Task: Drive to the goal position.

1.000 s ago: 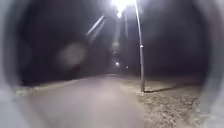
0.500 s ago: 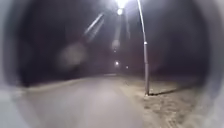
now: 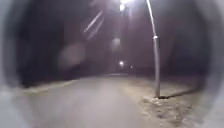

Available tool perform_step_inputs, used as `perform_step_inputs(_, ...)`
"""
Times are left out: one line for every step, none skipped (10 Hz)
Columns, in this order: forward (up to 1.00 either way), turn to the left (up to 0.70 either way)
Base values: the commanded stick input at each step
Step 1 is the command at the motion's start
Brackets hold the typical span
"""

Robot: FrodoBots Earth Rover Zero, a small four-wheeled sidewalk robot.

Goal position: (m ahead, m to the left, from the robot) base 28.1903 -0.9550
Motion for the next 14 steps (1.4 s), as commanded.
perform_step_inputs(0.85,0.0)
perform_step_inputs(0.85,0.0)
perform_step_inputs(0.85,0.0)
perform_step_inputs(0.85,0.0)
perform_step_inputs(0.85,0.13)
perform_step_inputs(0.85,0.34)
perform_step_inputs(0.85,0.0)
perform_step_inputs(0.85,0.0)
perform_step_inputs(0.85,0.0)
perform_step_inputs(0.85,0.0)
perform_step_inputs(0.85,0.0)
perform_step_inputs(0.85,0.0)
perform_step_inputs(0.85,0.0)
perform_step_inputs(0.85,0.0)
